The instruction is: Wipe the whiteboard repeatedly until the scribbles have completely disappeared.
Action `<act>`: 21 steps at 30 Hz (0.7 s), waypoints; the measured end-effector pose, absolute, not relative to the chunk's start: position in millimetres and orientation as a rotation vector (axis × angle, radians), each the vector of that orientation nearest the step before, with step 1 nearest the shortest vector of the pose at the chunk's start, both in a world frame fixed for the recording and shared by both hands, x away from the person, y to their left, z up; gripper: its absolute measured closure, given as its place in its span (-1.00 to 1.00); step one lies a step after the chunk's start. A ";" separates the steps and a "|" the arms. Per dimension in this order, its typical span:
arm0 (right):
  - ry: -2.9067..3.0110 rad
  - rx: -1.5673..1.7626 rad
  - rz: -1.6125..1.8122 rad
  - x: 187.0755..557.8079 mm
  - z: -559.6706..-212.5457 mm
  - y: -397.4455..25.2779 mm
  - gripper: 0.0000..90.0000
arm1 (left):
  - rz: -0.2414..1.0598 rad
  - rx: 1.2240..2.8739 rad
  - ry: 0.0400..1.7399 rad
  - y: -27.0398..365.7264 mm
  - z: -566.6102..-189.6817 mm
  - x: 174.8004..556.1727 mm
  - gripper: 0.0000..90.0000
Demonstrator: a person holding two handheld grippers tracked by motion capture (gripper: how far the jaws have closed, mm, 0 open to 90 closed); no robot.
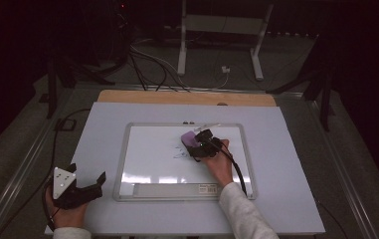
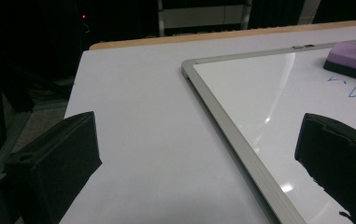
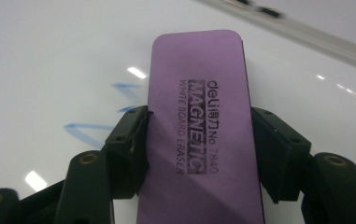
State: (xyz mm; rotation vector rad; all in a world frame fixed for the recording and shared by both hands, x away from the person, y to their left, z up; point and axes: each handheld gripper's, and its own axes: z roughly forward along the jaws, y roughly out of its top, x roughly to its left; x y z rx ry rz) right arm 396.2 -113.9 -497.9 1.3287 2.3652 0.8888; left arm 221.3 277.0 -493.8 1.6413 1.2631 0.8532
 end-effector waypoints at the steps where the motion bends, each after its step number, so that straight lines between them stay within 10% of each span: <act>1: 2.356 1.357 0.898 397.4 -498.4 -115.6 -0.09 | 0.853 1.642 1.262 276.9 -493.8 221.4 -0.98; 21: 2.418 1.297 0.909 389.0 -497.8 -100.4 -0.09 | 0.852 1.650 1.260 275.9 -494.3 222.0 -0.98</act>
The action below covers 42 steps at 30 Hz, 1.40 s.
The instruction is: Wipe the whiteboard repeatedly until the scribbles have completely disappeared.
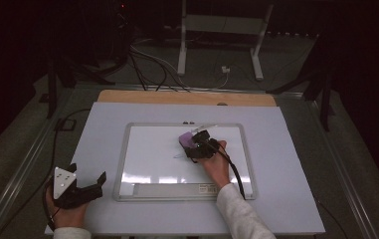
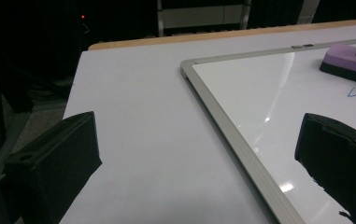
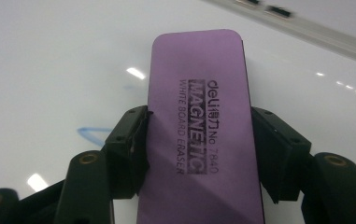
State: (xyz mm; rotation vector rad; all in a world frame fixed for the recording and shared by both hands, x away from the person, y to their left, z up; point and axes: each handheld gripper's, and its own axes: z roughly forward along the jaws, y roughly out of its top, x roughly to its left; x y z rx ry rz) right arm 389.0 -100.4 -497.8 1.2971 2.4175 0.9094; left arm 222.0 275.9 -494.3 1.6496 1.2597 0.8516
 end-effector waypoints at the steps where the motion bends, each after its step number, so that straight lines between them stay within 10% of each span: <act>1: 2.454 1.268 0.925 387.4 -497.8 -98.3 -0.09 | 0.852 1.653 1.258 275.7 -494.2 222.0 -0.98; 42: 2.430 1.231 0.904 374.3 -497.7 -86.0 -0.09 | 0.854 1.650 1.258 275.7 -493.6 221.2 -0.98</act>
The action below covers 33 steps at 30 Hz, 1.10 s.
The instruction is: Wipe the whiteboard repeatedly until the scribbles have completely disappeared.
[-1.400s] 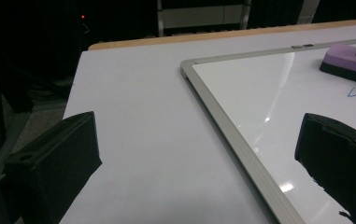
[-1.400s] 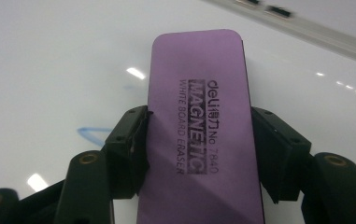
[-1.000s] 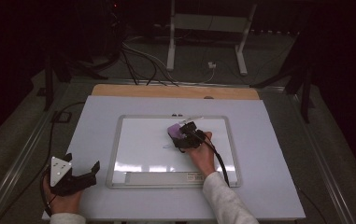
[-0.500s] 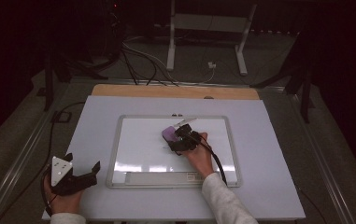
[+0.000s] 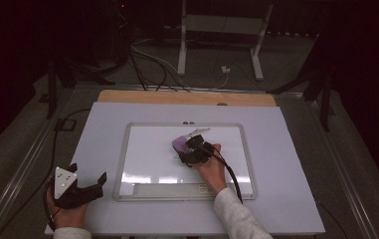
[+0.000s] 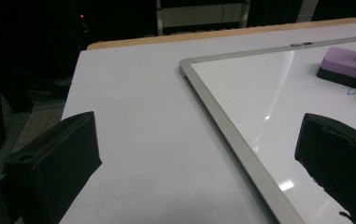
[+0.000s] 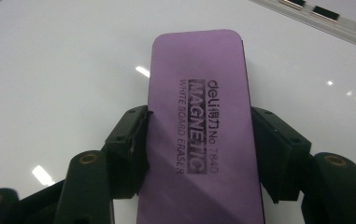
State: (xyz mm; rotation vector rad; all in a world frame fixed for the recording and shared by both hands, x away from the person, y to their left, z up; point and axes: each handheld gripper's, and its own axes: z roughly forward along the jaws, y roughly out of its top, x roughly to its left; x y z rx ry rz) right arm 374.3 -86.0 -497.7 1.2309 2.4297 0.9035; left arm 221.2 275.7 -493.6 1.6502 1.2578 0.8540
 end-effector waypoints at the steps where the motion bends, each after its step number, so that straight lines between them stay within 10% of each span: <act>1: 2.431 1.239 0.906 374.8 -497.8 -87.0 -0.09 | 0.854 1.646 1.258 275.9 -493.6 221.0 -0.98; 33: 2.422 1.284 0.898 372.4 -497.1 -82.8 -0.08 | 0.851 1.657 1.257 274.8 -494.8 222.4 -0.98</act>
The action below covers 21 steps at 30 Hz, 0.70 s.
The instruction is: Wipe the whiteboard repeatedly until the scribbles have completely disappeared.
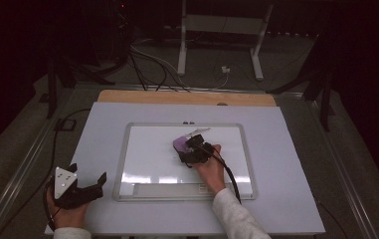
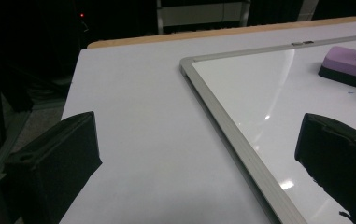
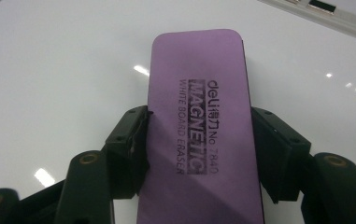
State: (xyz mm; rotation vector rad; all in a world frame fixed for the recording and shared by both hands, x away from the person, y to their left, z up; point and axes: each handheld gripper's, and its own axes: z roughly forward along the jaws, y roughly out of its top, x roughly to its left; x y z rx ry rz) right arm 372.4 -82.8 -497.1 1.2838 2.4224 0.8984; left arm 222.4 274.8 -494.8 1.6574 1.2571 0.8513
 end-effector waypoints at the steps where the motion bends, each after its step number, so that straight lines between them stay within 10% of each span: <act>1: 2.450 1.265 0.917 370.3 -497.4 -80.1 -0.08 | 0.851 1.658 1.257 274.5 -494.7 222.5 -0.98; 21: 2.531 1.158 0.922 365.2 -496.3 -63.0 -0.09 | 0.854 1.647 1.260 276.5 -493.8 220.8 -0.98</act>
